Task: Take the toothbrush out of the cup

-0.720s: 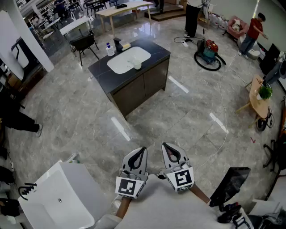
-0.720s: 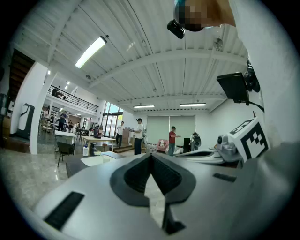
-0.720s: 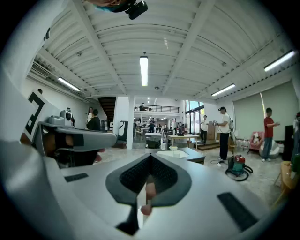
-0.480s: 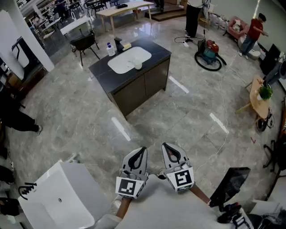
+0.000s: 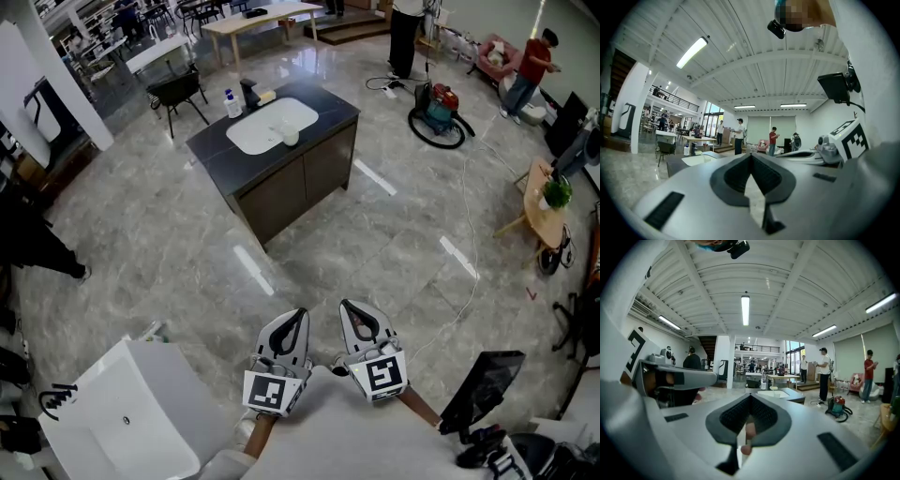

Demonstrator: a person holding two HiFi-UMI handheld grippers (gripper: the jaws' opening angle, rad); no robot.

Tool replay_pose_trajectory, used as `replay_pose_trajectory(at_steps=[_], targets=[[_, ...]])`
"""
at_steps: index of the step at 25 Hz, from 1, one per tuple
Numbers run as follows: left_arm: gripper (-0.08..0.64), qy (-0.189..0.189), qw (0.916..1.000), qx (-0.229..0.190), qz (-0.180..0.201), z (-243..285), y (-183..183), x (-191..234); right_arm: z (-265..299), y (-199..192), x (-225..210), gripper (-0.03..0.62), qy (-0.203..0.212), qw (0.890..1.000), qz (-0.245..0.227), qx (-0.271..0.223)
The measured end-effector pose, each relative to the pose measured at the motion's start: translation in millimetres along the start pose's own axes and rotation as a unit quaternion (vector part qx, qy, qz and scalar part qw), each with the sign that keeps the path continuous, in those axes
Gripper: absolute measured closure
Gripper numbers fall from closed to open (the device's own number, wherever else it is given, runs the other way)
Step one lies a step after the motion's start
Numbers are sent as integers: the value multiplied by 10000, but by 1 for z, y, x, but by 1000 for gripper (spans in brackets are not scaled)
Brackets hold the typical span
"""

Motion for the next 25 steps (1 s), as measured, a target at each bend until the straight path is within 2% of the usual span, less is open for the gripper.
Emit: replay_pose_trajectory(at_steps=[10, 25], targets=[[555, -66, 10000, -5, -39, -6, -3, 9, 1, -3, 7, 589, -67, 9995, 287, 120], [557, -365, 9993, -106, -73, -25, -4, 40, 14, 4, 34, 589, -359, 9990, 208, 166]])
Point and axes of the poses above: the fingertips, and each gripper's own axes: z forward along the fingers, x to its left, y out of its top, the point moved 1 cm from there along -z, backward along the fingers, and after that the axes turned 6 degrees about -y, right-handed, at the moved point
